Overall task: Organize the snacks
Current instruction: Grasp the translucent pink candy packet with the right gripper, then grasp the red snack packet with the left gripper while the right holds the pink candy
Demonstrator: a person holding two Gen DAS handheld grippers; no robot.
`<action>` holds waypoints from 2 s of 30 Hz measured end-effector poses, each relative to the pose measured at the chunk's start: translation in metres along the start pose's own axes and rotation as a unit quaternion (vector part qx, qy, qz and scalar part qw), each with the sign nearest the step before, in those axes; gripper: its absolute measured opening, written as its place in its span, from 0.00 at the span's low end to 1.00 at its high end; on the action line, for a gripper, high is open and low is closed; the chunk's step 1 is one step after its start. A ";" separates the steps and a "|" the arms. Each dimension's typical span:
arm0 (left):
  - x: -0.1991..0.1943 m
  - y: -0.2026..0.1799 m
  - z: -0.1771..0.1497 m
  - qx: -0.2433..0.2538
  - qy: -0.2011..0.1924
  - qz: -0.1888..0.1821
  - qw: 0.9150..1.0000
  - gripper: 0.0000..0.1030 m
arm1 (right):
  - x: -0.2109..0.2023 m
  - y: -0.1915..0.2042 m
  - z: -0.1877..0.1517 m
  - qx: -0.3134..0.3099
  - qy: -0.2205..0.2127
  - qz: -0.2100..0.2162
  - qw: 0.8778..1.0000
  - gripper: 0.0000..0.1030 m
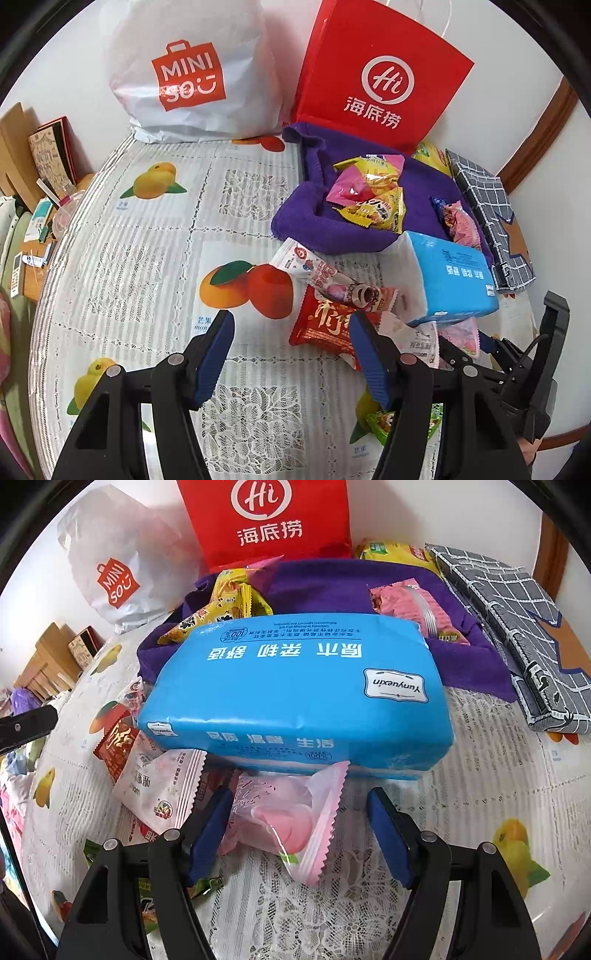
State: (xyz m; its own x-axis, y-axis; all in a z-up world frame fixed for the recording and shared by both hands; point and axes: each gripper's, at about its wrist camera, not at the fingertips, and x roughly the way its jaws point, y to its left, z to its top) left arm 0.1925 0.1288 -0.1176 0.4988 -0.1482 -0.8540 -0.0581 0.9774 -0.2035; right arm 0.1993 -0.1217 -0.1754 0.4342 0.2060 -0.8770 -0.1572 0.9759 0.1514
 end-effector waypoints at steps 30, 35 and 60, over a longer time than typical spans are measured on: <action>0.064 -0.030 -0.014 0.002 0.049 -0.013 0.999 0.64 | -0.050 -0.079 -0.021 0.028 -0.049 -0.036 0.998 0.35; 0.074 -0.043 -0.009 0.025 0.044 0.029 0.998 0.66 | -0.055 -0.095 -0.023 0.046 -0.053 -0.035 0.997 0.35; 0.072 -0.054 -0.019 0.077 0.009 0.048 0.996 0.53 | -0.065 -0.109 -0.033 0.043 -0.060 -0.072 0.995 0.35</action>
State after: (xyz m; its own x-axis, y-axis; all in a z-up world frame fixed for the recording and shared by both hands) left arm 0.2152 0.0623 -0.1771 0.4817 -0.0537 -0.8747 0.0286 0.9986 -0.0456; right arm 0.1586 -0.2434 -0.1504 0.5510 0.0660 -0.8319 -0.0110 0.9974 0.0718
